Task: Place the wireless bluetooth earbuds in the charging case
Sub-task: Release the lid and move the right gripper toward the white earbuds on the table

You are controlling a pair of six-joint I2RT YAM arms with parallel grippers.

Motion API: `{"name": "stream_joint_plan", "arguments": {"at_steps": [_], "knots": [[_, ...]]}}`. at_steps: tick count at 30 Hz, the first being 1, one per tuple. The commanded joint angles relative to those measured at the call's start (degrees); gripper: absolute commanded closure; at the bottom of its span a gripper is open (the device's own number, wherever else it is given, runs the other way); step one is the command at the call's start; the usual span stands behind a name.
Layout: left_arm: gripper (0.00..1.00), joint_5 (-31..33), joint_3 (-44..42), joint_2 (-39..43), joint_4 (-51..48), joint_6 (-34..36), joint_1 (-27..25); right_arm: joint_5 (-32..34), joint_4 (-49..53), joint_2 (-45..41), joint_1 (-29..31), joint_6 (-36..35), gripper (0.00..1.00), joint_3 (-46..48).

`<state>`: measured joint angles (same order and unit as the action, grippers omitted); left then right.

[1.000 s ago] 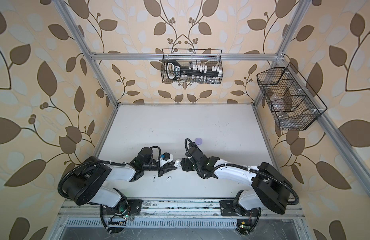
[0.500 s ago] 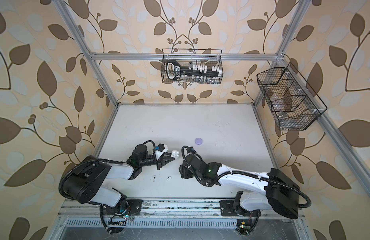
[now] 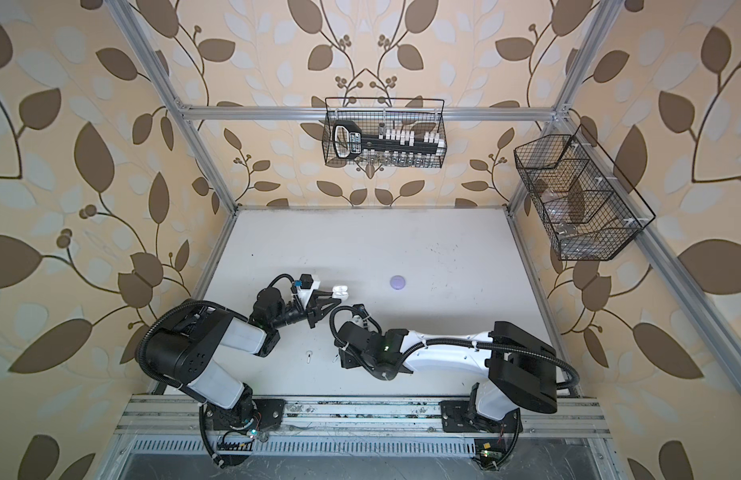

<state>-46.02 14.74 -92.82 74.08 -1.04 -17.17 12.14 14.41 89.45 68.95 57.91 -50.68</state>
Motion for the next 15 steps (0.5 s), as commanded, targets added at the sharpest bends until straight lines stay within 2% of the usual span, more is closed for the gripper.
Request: {"name": "stream_joint_plan", "arguments": {"at_steps": [1, 12, 15], "knots": [[0.91, -0.6, -0.7, -0.5, 7.3, -0.9, 0.4, -0.9, 1.2, 2.8, 0.1, 4.2, 0.44, -2.0], [0.90, 1.4, -0.7, -1.1, 7.2, 0.2, 0.4, -2.8, 5.9, 11.1, 1.2, 7.4, 0.57, -10.4], [0.90, 1.4, -0.8, -1.2, 7.3, 0.3, 0.4, -2.7, 6.9, 12.9, 1.5, 8.0, 0.58, -11.7]]}}
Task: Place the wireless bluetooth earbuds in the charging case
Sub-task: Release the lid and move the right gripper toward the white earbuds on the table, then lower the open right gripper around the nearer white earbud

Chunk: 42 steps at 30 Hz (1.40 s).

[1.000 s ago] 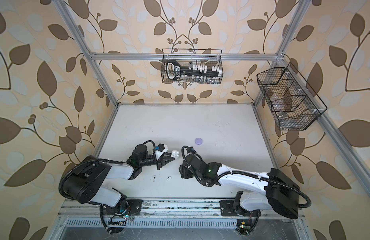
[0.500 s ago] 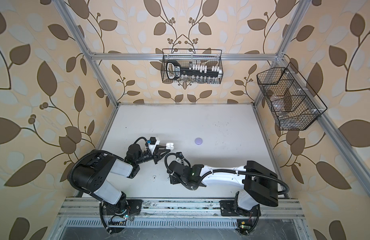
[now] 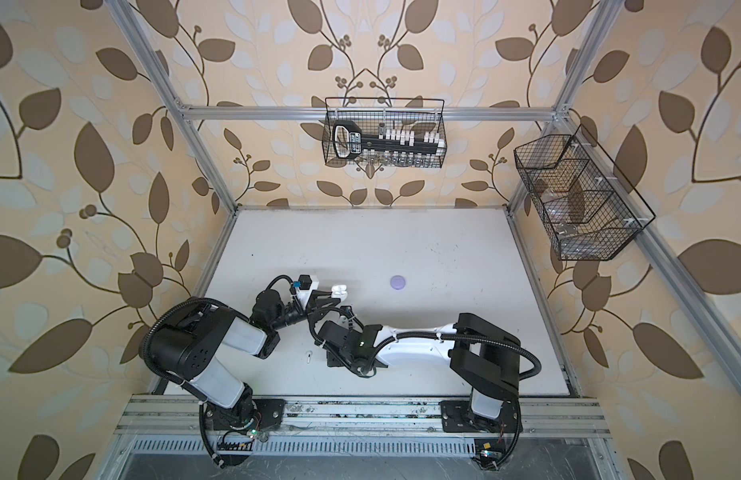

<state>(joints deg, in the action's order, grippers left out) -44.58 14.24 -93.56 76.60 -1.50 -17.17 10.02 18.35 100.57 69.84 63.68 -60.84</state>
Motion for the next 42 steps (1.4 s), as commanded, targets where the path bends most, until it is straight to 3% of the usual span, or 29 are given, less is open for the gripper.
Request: {"name": "stream_joint_plan", "arguments": {"at_steps": [1, 27, 42], "knots": [[0.90, -0.1, -0.3, -0.4, 4.8, 0.8, 0.3, -0.5, 2.6, 2.0, 0.7, 2.5, 0.58, -1.5], [0.86, -0.6, -0.4, -0.6, 4.8, 1.5, 0.0, -3.3, -0.7, 6.8, -0.1, 2.6, 0.54, -2.2], [0.85, -0.4, -0.3, -0.7, 4.8, 1.3, 0.0, 1.2, 9.9, 10.8, 0.2, -4.6, 0.55, -9.5]]}}
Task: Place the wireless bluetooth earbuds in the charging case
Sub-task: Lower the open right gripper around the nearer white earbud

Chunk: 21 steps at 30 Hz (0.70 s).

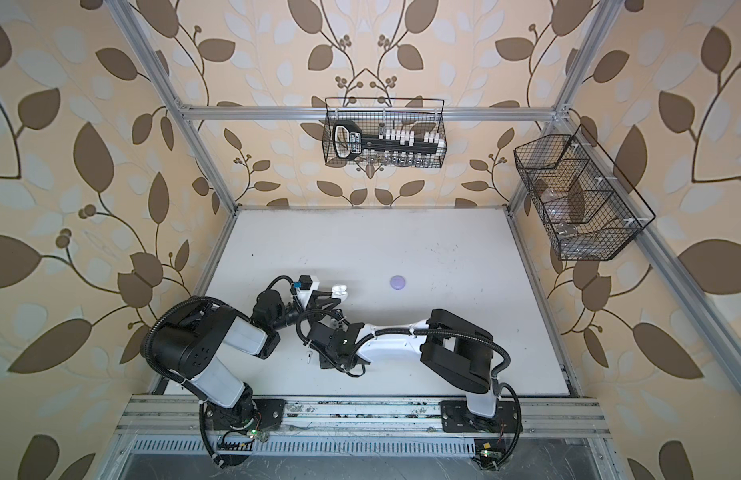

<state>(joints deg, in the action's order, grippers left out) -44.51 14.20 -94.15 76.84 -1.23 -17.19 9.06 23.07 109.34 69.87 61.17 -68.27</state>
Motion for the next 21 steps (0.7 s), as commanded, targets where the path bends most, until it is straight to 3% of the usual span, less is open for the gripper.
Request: {"name": "stream_joint_plan", "arguments": {"at_steps": [1, 6, 21], "knots": [[0.85, -0.5, -0.3, -0.1, 4.6, 1.1, 0.1, 2.7, 6.2, 2.5, 0.3, -2.7, 0.55, -2.6], [0.85, -0.4, -0.3, -0.1, 4.6, 1.1, 0.1, 5.1, 10.8, 4.1, 1.0, -4.6, 0.56, -6.3], [0.85, 0.7, -0.3, 0.0, 4.6, 1.1, 0.1, 4.4, 10.4, 4.9, 1.8, -4.3, 0.62, -8.1]]}}
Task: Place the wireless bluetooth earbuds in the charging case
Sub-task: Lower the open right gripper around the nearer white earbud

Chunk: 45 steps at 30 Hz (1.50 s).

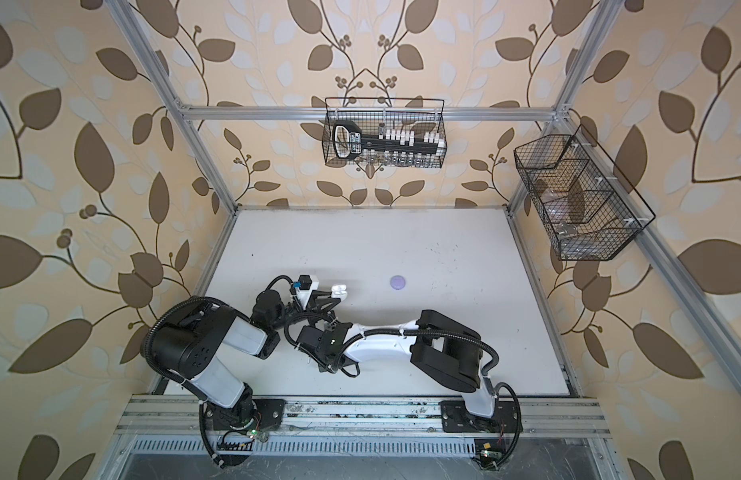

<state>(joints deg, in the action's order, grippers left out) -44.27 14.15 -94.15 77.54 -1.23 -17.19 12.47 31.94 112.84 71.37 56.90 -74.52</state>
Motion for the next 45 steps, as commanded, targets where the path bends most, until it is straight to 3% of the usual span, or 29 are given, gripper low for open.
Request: {"name": "stream_joint_plan", "arguments": {"at_steps": [1, 45], "knots": [[0.85, 0.4, -0.3, 0.1, 3.8, 1.1, 0.1, 0.9, 1.6, 1.6, 0.3, -0.3, 0.62, -2.1], [0.84, 0.4, -0.3, -0.1, 3.9, 1.1, 0.1, 1.9, 6.7, 5.6, 0.2, -4.2, 0.70, -7.8]]}}
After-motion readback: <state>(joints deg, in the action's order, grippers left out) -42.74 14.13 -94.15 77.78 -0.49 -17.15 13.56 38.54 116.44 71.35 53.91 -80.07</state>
